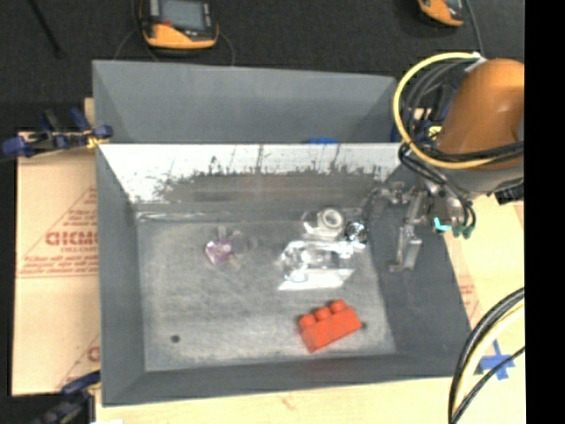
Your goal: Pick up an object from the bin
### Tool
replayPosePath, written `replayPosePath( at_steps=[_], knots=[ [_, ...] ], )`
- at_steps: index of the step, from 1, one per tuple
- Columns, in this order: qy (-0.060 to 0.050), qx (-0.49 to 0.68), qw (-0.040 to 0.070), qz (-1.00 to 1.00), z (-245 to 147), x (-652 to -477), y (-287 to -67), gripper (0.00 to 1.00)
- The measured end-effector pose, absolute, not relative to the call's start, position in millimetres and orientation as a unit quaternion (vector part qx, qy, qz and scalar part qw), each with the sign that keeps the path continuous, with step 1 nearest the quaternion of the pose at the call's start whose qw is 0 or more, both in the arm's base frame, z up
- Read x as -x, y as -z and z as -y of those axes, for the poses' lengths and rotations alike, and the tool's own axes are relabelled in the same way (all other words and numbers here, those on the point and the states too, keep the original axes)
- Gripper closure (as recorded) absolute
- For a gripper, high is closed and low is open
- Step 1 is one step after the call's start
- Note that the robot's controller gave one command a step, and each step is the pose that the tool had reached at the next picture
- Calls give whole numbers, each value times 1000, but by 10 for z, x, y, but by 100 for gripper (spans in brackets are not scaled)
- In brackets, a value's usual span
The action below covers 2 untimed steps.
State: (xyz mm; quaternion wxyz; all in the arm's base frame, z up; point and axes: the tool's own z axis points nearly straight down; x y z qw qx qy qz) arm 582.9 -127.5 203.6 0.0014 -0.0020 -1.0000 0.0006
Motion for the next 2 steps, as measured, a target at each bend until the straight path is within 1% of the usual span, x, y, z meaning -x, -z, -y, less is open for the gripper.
replayPosePath(
  at_steps=[1,2],
  knots=[
    [-1,-68,-1,998,776,-5968,-683,0],
    [-2,-70,-4,998,791,-5987,-725,100]
  ],
)
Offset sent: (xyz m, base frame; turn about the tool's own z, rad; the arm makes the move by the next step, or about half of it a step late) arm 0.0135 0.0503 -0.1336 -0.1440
